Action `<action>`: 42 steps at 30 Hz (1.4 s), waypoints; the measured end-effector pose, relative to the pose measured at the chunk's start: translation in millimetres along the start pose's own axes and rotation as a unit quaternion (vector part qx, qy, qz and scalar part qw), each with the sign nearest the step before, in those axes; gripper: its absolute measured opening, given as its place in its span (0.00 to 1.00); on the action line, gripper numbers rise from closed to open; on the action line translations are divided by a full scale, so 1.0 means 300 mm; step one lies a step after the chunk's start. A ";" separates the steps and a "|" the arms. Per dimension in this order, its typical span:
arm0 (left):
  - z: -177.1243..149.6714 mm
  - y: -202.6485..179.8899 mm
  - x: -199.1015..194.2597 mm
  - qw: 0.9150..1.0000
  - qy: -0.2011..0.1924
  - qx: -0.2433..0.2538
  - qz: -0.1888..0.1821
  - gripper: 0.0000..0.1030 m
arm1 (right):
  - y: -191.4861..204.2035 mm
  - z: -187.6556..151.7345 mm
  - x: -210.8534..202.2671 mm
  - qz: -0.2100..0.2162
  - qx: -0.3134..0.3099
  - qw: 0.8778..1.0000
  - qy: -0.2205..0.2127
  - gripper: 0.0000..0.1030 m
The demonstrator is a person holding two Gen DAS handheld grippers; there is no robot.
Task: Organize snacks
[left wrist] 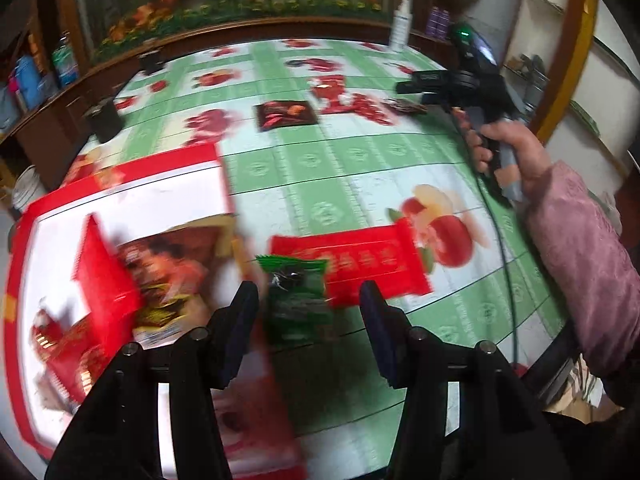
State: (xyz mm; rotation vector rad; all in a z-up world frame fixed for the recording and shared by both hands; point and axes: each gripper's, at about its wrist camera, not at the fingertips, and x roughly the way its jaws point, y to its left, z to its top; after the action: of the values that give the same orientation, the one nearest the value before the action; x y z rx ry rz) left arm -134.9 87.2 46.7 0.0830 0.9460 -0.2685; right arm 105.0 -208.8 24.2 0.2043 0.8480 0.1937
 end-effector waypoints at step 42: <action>-0.095 -0.123 -0.052 0.993 0.056 -0.082 -0.059 0.64 | 0.556 -0.444 -0.175 0.170 -0.402 0.890 0.131 0.51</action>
State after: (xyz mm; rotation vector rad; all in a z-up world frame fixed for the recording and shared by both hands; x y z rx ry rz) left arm -175.8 60.0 44.5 -0.1102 1.0837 -0.2970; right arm -44.5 -47.7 18.8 -0.4702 0.9290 0.8985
